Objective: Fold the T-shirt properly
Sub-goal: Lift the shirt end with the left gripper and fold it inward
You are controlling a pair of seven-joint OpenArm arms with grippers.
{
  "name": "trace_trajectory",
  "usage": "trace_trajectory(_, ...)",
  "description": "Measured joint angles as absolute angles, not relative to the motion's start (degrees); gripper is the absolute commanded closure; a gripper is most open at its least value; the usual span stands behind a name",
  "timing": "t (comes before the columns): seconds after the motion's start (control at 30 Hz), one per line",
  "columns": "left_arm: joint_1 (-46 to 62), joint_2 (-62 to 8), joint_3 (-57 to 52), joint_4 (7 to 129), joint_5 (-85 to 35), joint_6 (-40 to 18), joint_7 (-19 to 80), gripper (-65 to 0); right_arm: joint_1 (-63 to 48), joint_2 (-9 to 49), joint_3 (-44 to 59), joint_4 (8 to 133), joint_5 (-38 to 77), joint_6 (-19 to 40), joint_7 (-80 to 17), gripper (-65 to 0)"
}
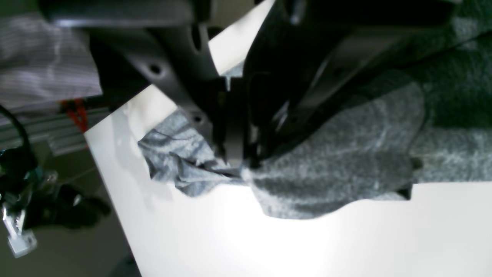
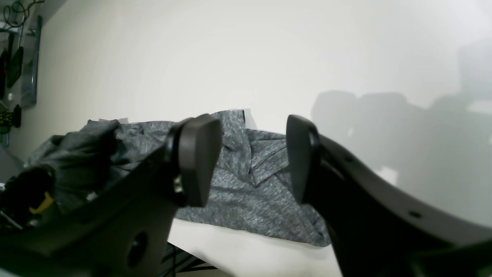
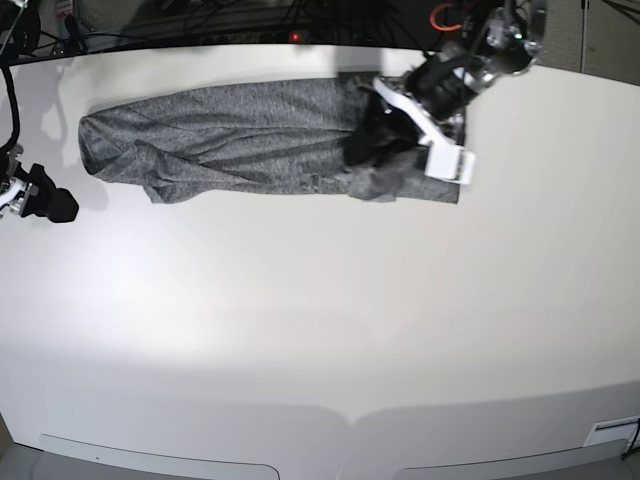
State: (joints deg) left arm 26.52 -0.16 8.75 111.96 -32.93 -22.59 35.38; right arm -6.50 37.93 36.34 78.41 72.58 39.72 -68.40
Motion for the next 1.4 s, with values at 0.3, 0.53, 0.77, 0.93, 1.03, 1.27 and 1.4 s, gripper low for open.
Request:
trace_trajectory(0.3,26.5,-0.21,19.11,111.96,-25.45,-18.96,25.76,-21.4,-6.5,37.91,36.34,78.41,72.58,39.72,-68.4,-31.5)
trace_trajectory(0.53,26.13,-0.19,19.77,111.96,-25.67,-21.85,25.52,-28.0,-6.5,37.91,36.34,78.41,72.6,39.72,-68.4,-31.5)
trace_trajectory(0.77,24.6,-0.3,19.7,111.96,-14.94,-22.06,29.63,-27.9,-6.5,37.91,36.34,78.41,72.6,39.75,-68.4,-31.5)
trace_trajectory(0.93,24.6,-0.3,19.7,111.96,-1.87,-13.45,33.34,-27.9,-6.52,37.93,36.34,78.41,72.58,39.75,-68.42,-31.4)
trace_trajectory(1.03,24.6,-0.34,19.55,111.5,1.63,-11.55,30.98,-27.3,-6.5,37.91,36.34,78.41,72.6,39.72,-68.4,-31.4)
trace_trajectory(1.27,24.01,-0.32,19.62,102.59,4.86,-7.77,27.31,0.0,-6.5,37.91,36.34,78.41,72.55,39.72,-68.47,-31.5)
trace_trajectory(1.4,22.87,-0.27,19.62,102.37,4.67,-4.27,26.98,0.0,-6.5,37.91,36.34,78.41,72.6,39.75,-68.45,-31.4)
